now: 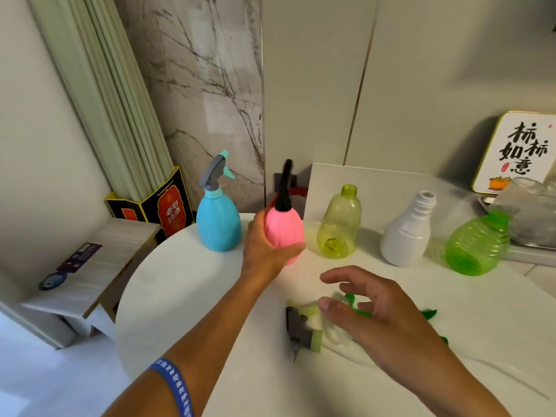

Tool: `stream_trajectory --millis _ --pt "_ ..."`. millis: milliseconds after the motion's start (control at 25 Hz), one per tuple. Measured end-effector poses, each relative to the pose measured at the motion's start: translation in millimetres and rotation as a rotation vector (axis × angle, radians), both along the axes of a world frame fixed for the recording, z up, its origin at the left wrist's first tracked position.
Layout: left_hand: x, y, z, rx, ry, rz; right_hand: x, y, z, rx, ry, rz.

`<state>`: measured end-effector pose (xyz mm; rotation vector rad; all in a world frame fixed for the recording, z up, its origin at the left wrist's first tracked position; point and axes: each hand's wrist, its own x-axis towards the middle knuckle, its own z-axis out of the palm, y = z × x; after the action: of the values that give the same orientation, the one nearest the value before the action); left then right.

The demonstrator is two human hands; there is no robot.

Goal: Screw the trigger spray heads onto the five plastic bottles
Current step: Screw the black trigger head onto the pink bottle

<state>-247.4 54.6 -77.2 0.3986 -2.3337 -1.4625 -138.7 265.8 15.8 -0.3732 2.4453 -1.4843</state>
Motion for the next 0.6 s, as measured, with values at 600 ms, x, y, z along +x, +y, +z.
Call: stream_trajectory --millis 600 --pt "33 -2 8 0.100 -0.317 0.007 -87 -6 -28 0.208 0.236 -0.413"
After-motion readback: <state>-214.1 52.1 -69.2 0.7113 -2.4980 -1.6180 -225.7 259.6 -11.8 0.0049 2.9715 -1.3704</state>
